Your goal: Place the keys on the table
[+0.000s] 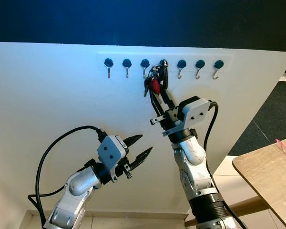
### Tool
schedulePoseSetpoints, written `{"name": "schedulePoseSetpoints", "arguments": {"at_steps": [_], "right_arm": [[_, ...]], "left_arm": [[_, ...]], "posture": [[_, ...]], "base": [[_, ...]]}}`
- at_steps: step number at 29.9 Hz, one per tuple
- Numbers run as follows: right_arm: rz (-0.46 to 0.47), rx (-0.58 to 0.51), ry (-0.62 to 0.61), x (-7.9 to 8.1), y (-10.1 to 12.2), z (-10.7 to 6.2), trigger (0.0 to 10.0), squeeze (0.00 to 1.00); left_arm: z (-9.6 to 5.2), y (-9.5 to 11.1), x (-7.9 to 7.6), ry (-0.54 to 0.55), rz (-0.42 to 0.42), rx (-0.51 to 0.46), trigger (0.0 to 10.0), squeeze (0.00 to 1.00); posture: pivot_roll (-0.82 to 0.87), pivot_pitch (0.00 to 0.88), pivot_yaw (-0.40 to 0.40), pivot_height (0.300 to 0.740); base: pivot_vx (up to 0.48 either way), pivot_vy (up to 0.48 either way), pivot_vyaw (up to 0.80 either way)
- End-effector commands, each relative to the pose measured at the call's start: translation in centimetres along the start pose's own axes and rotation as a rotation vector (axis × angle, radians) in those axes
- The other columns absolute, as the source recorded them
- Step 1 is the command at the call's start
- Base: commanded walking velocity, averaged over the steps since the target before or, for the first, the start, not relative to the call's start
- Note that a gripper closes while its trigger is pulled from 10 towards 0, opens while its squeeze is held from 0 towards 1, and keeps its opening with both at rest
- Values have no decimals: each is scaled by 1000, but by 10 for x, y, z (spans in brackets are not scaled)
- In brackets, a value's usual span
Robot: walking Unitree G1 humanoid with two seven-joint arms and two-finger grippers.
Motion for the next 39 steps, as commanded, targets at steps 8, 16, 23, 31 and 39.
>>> {"name": "schedulePoseSetpoints", "arguments": {"at_steps": [8,16,23,31,39], "right_arm": [[103,46,-90,-19,-2,15,10000,0],[111,14,-48,-12,8,21,10000,0],[99,23,68,10,10,24,10000,0],[7,-39,269,45,21,17,10000,0],[-23,-23,296,49,14,3,10000,0]], "left_arm": [[2,-1,-9,-40,11,12,10000,0],[2,-2,-10,-48,16,18,10000,0],[2,-2,-9,-48,18,21,10000,0],[3,-1,-9,-44,18,17,10000,0],[4,-1,-10,-50,14,11,10000,0]], "posture": [[79,0,-35,740],[81,0,-33,740],[85,0,-33,740],[81,0,-28,740],[79,0,-29,740]], "base": [[0,0,0],[0,0,0],[0,0,0],[0,0,0],[0,0,0]]}}
Point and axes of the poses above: a point about 5 cm out from each wrist's last joint towards the gripper, its own z axis pointing out of the wrist towards the gripper, its own y axis along the axis of the wrist's last joint, x = y × z, the point moved 6 cm from there along z, pointing out of the wrist towards the gripper, and after that the axes turned 3 degrees about z, right-handed, at the moved point
